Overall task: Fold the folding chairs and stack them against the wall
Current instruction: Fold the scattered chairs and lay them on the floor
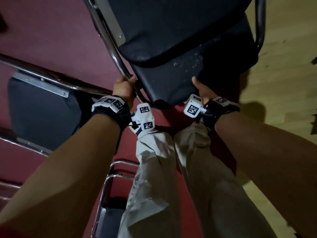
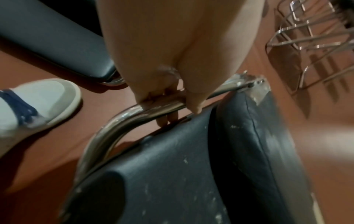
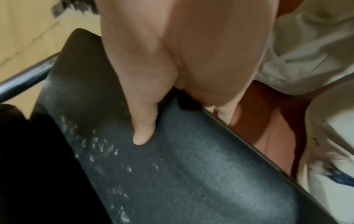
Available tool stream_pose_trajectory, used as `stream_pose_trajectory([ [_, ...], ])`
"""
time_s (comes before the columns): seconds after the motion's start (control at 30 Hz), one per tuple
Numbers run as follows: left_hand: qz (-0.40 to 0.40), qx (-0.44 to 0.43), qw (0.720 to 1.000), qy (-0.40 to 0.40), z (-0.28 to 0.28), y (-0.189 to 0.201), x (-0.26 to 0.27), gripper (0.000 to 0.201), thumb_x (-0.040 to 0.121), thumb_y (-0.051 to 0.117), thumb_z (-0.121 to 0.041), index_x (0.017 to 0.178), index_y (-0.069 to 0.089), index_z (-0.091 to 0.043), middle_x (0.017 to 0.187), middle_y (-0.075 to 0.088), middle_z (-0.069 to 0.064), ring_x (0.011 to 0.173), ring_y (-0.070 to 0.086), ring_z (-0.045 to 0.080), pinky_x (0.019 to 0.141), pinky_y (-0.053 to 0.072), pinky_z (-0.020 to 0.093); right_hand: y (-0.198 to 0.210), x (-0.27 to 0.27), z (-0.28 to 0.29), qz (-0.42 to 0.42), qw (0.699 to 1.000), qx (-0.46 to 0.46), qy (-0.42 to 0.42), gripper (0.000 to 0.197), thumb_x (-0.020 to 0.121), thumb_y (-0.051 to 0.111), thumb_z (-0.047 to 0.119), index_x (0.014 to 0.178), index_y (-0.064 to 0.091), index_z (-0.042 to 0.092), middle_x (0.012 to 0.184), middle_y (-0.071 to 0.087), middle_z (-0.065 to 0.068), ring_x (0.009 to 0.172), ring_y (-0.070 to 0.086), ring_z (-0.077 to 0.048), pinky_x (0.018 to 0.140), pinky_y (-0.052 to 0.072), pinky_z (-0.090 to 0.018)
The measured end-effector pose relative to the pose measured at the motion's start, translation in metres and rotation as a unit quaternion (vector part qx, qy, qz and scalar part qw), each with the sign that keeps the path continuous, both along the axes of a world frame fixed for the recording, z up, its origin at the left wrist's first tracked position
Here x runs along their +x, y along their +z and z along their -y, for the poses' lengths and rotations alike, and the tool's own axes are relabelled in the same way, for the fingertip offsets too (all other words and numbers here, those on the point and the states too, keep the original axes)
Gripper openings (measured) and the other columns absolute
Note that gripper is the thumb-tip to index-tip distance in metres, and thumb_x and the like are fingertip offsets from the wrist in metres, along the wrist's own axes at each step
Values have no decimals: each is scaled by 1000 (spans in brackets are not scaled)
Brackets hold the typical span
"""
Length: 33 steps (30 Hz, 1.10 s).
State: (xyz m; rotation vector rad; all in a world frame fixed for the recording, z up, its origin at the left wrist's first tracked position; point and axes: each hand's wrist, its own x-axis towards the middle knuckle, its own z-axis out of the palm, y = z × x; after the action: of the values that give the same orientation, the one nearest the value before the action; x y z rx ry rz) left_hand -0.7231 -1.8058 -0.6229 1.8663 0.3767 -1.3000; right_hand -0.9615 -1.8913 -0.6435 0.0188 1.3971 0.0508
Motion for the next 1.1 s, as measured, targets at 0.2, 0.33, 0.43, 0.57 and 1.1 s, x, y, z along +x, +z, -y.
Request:
stream_pose_trajectory([
  [0.2,11,14,1000,-5,-29,-75,3,13,101,48,-1,93,51,-12,94,62,16,91,66,33,90,56,49,-42,17,-23,-47,998,-32,8,58,86,69,44,123,60,1,99,75,-14,83,75,-26,68,62,-38],
  [0.33,36,21,999,-30,-41,-109,7,12,101,50,-3,94,50,-14,94,62,13,91,66,32,94,55,53,-78,26,-38,-98,993,-63,29,57,92,65,44,130,58,1,114,71,-15,69,74,-26,51,56,-33],
  [0.43,45,29,997,-60,-42,-124,4,15,100,48,-2,94,48,-16,94,58,13,92,63,30,95,54,53,-99,27,-40,-134,988,-63,42,57,88,71,45,126,61,3,112,71,-13,72,74,-23,55,57,-31],
  [0.57,53,42,993,-96,-40,-141,-6,18,96,52,-4,90,47,-21,91,56,10,92,60,28,93,53,54,-123,27,-31,-202,975,-50,77,66,87,69,52,134,56,8,121,65,-12,102,68,-30,76,59,-39],
  [1.1,43,26,993,-109,-31,-176,-25,15,80,61,-12,80,51,-23,73,60,-4,80,59,22,91,55,53,-157,-2,-15,-214,938,-94,255,54,104,43,40,147,39,8,133,53,-4,73,49,0,49,46,-9],
])
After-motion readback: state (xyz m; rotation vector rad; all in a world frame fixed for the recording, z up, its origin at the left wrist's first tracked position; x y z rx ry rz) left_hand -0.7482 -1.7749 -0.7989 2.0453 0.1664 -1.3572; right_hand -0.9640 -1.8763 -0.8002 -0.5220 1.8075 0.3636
